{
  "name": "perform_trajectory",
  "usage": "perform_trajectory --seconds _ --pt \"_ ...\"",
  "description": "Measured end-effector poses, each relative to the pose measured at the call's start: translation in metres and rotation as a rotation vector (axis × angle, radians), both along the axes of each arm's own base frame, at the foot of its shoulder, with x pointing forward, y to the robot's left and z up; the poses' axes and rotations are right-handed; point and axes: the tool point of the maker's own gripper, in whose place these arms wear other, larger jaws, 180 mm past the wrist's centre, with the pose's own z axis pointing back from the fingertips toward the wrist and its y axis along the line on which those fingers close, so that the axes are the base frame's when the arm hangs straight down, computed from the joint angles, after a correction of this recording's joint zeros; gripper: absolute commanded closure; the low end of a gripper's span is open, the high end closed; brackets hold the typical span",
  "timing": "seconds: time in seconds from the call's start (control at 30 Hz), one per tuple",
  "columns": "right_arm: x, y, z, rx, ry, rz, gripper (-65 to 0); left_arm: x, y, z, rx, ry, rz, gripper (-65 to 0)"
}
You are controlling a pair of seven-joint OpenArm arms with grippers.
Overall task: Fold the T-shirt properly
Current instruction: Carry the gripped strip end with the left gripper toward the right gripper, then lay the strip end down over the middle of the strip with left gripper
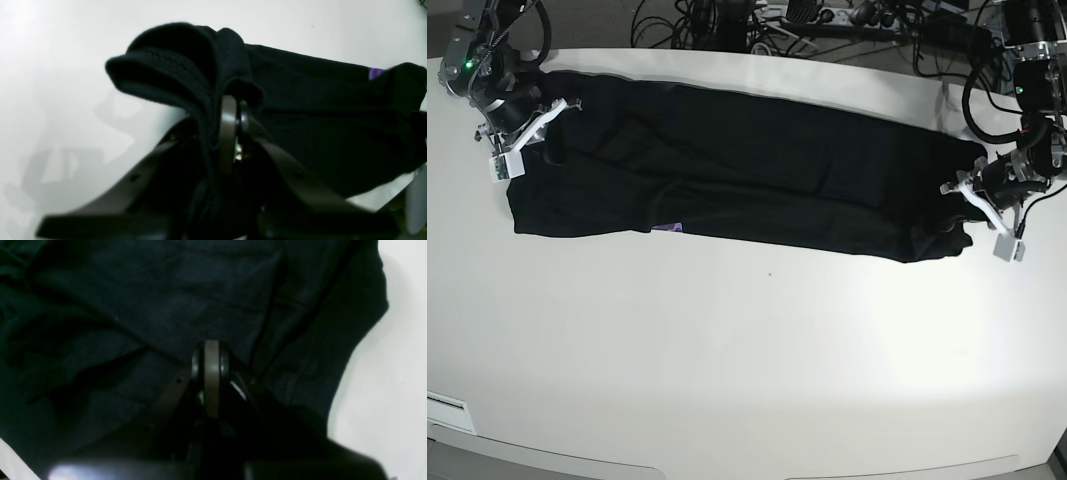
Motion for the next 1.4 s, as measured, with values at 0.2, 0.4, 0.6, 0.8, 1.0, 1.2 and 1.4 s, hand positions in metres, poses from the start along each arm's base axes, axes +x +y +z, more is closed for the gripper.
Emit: perform_trajectory --seconds 0.2,0.4,0.6,0.8,1.0,1.2,1.4 --pt "0.0 0.0 -0.002 0.006 0.002 -0.001 0.0 -0.011 -0.044 0.036 -0.217 -0.114 -0.212 0.0" --pt "0.001 -0.001 -0.002 0.005 0.003 -0.008 0.0 -0.025 -0.077 0.043 -0.281 -0.157 -0.336 0.0" --pt "-0.001 -0.001 -0.004 0.003 0.016 -0.006 0.0 -0.026 -0.114 0.047 -0.421 -0.202 -0.321 0.0" --pt "-0.001 -0.001 -0.004 0.004 0.018 -0.005 0.0 -0.03 -0.147 0.047 -0.526 -0.225 -0.333 0.0" --pt "-0.001 -0.002 -0.003 0.003 0.019 -0.003 0.0 -0.032 -0.174 0.039 -0.554 -0.21 -0.337 0.0" --pt "-0.002 -0.002 -0.004 0.002 0.027 -0.002 0.0 -0.04 -0.197 0.033 -0.567 -0.178 -0.384 0.0" --pt "-0.002 -0.003 -0.003 0.011 0.033 0.005 0.0 -0.043 -0.21 0.028 -0.556 -0.163 -0.408 0.0"
